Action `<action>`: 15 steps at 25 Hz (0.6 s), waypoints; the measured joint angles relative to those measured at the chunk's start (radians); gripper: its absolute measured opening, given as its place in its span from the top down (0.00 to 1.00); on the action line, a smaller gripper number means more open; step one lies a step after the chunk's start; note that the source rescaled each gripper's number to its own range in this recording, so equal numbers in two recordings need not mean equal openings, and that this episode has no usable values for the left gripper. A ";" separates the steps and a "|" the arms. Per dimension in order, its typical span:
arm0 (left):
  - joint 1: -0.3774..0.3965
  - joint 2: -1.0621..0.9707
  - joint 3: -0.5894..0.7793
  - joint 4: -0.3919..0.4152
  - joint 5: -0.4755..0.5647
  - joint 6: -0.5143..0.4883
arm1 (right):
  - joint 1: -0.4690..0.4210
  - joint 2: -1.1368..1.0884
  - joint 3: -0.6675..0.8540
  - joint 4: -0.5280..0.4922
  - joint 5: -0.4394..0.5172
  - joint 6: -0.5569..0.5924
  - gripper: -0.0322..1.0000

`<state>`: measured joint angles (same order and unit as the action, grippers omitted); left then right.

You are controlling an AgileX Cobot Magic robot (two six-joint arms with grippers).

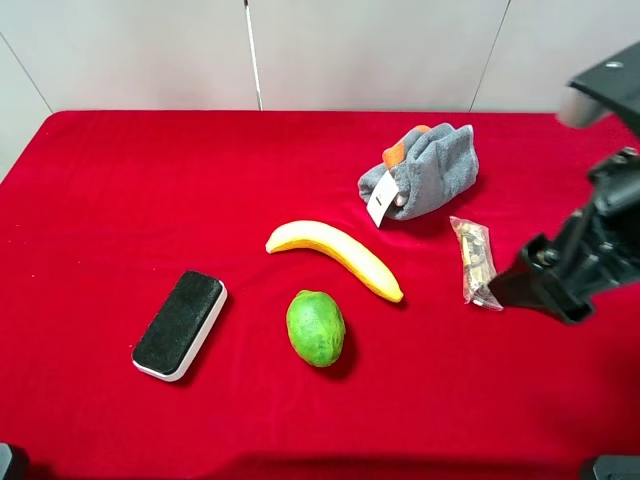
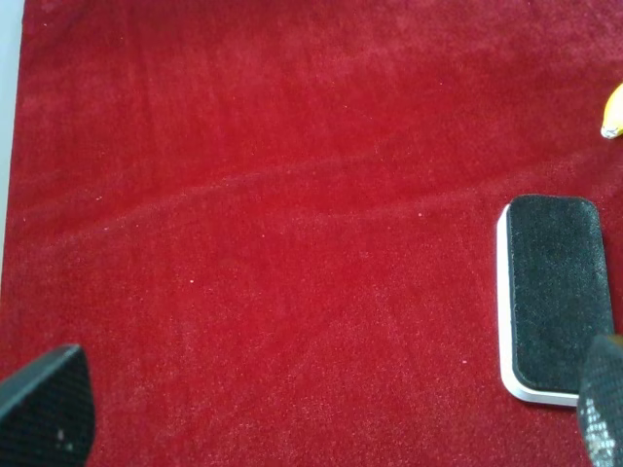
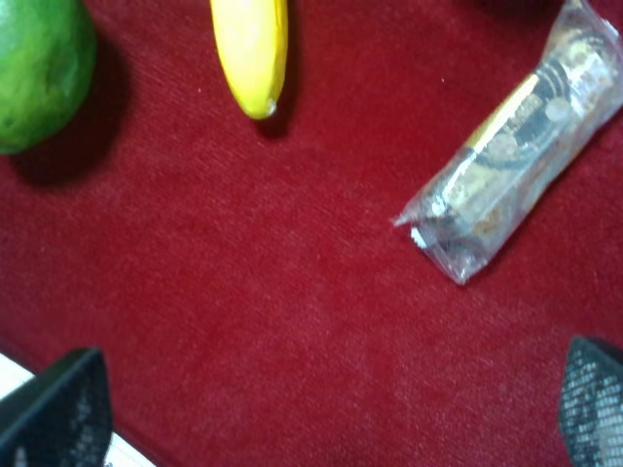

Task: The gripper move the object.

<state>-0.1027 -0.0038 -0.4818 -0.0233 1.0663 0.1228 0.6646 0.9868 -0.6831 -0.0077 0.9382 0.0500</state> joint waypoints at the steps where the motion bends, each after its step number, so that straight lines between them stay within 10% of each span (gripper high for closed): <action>1: 0.000 0.000 0.000 0.000 0.000 0.000 | 0.000 -0.027 0.012 0.000 0.003 0.000 0.00; 15: 0.000 0.000 0.000 0.000 0.000 0.000 | 0.000 -0.398 0.174 -0.009 0.062 0.000 0.00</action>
<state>-0.1027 -0.0038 -0.4818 -0.0233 1.0663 0.1228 0.6646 0.5891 -0.5092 -0.0166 0.9998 0.0500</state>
